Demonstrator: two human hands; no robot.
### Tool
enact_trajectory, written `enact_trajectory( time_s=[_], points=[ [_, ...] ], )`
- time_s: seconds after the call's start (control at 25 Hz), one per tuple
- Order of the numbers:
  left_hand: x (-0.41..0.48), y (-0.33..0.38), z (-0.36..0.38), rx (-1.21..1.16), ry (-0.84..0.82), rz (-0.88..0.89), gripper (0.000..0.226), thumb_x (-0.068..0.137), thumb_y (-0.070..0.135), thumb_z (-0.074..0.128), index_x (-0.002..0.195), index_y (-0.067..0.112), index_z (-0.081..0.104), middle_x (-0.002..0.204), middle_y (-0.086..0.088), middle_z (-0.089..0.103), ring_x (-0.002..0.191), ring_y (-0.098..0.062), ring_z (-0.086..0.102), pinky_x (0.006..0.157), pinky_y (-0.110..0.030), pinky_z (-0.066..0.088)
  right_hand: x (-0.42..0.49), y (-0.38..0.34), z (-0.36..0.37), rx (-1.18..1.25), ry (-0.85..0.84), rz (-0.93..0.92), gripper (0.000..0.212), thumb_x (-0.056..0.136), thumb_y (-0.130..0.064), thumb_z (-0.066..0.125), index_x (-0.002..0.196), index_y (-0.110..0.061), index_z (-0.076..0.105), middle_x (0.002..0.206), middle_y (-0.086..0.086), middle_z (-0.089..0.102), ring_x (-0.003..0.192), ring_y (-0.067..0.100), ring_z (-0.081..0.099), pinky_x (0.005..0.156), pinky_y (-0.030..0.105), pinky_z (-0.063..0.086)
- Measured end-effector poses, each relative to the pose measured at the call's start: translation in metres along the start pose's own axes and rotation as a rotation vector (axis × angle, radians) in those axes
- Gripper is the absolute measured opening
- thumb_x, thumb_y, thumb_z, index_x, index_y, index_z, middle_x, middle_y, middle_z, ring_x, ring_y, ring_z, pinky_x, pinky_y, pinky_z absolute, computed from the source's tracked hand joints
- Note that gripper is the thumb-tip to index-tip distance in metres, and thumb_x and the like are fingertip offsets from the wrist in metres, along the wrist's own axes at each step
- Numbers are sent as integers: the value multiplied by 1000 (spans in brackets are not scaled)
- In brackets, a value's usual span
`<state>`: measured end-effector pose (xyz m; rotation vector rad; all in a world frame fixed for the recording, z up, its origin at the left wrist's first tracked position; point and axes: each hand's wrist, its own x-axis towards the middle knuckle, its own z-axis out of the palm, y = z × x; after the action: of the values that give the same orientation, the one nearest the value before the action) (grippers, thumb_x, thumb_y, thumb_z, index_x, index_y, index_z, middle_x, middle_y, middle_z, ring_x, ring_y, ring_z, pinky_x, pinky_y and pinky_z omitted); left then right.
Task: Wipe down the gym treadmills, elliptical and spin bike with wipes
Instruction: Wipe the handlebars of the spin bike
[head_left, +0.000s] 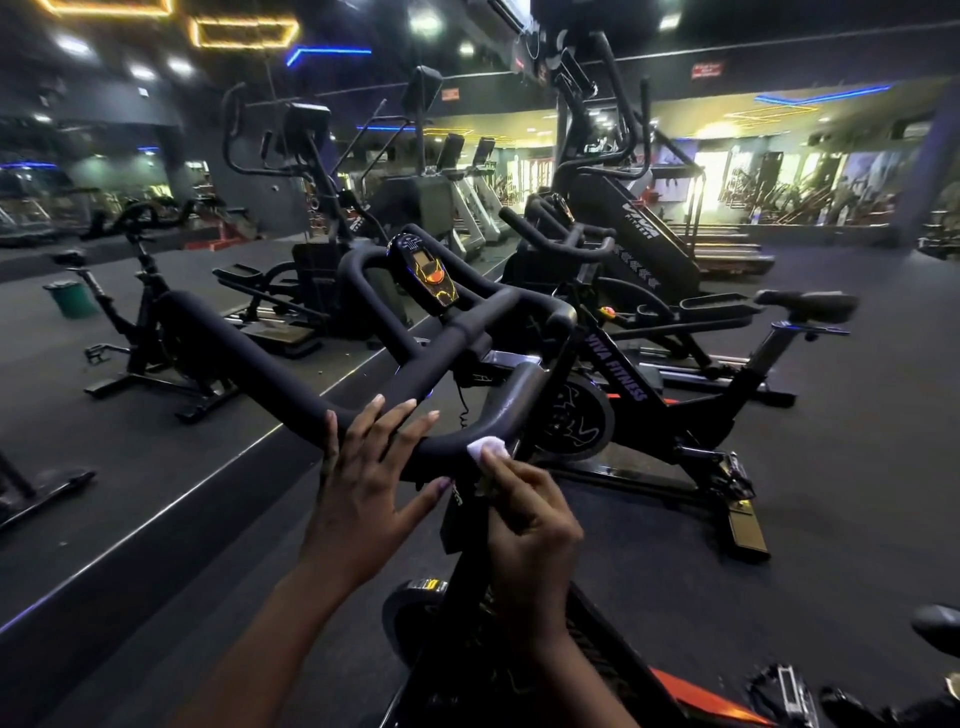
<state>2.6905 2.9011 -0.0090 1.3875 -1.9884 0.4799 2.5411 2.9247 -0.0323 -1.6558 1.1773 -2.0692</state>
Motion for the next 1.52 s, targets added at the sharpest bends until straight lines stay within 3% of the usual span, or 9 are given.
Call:
enact_trajectory(
  time_s=[0.24,0.44,0.6,0.76,0.88,1.08,1.24,1.32,1.52],
  points=[
    [-17,-4,-7,-3,11,28,59,89,55,35,142,28,33,146,1,38,141,-19,21,115,-38,2,123,3,-19,-551,-412,-263,24,82,-1,59,101,-9,72,107,8,68,100,24,62,84,28,48],
    [-18,-7,-4,-25,25,27,58,87,44,40,142,28,32,147,1,37,142,-19,19,116,-40,4,104,-11,-9,-878,-693,-382,25,87,-10,50,106,-11,66,113,5,61,102,23,51,75,33,48],
    [-25,4,-6,-275,136,-117,52,90,47,42,139,32,35,150,3,31,144,-13,15,117,-34,9,70,-33,-3,-701,-708,-492,25,82,-8,56,104,-14,66,107,1,62,94,21,54,66,31,48],
    [-29,18,-15,-763,318,-458,60,78,57,50,134,50,31,150,14,17,140,3,16,107,-8,21,93,-36,19,-182,-695,-407,22,77,-10,62,96,-11,74,97,1,72,87,10,65,73,16,48],
    [-19,21,-13,-1100,405,-716,68,69,61,54,128,59,20,152,16,14,136,6,23,105,-17,28,112,-40,50,-122,-849,-501,30,81,-14,53,104,-10,72,106,5,70,95,13,65,79,24,50],
    [-2,29,-7,-1198,479,-888,78,84,55,49,146,45,3,158,3,15,135,-12,37,112,-41,33,119,-24,65,-143,-1154,-790,26,84,-20,55,93,-1,70,94,10,65,83,20,64,69,35,49],
    [7,37,0,-1168,525,-980,72,90,45,43,148,42,1,157,3,17,129,-14,42,102,-39,41,131,-1,35,67,-1281,-443,17,81,-21,61,87,-9,70,95,-4,68,87,8,65,72,27,52],
    [16,38,4,-1080,566,-1012,72,93,45,46,148,40,0,158,9,9,135,-9,31,110,-40,34,144,4,18,75,-1333,-509,16,83,-13,65,96,-7,73,103,0,67,93,6,64,78,23,51],
    [44,40,10,-916,672,-1126,75,95,46,47,151,28,0,158,-1,8,143,-13,17,102,-17,17,188,7,48,44,-1068,-666,29,80,7,60,95,-13,75,99,0,70,87,-6,58,74,1,37]
  ],
)
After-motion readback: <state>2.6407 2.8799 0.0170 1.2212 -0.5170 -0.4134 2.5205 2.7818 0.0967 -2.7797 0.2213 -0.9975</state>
